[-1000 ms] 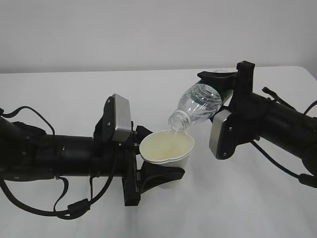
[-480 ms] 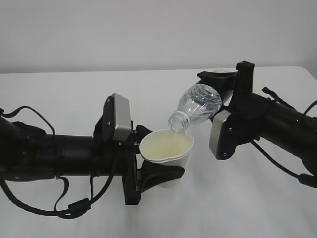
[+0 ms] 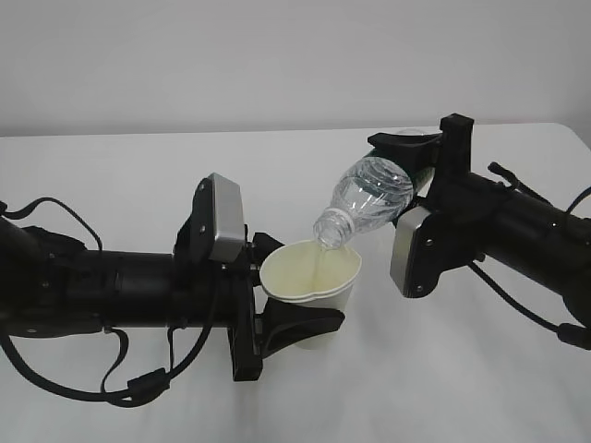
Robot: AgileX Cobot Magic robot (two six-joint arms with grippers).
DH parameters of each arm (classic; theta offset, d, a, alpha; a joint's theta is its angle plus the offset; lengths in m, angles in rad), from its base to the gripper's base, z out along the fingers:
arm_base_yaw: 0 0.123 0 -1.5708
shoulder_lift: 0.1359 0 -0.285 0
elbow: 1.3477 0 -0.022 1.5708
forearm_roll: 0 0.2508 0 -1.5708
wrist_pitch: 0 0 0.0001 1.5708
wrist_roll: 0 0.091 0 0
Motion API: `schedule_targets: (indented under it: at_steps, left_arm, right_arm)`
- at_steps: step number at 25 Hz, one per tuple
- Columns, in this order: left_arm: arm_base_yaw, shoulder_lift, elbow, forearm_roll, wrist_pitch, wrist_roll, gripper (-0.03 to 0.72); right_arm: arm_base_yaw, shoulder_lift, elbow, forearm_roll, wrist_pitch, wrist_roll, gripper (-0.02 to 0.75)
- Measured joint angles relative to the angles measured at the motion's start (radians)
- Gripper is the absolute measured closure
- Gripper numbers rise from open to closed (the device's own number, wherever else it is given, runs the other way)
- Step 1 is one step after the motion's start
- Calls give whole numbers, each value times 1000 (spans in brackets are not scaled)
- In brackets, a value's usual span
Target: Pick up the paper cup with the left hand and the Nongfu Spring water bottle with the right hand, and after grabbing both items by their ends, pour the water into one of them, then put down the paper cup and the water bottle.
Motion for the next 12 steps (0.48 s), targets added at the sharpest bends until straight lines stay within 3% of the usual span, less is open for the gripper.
schedule_targets:
  at_steps: [12]
  left_arm:
    - [0,0,0,0,0,0,241]
  right_arm:
    - [0,0,0,0,0,-2,269]
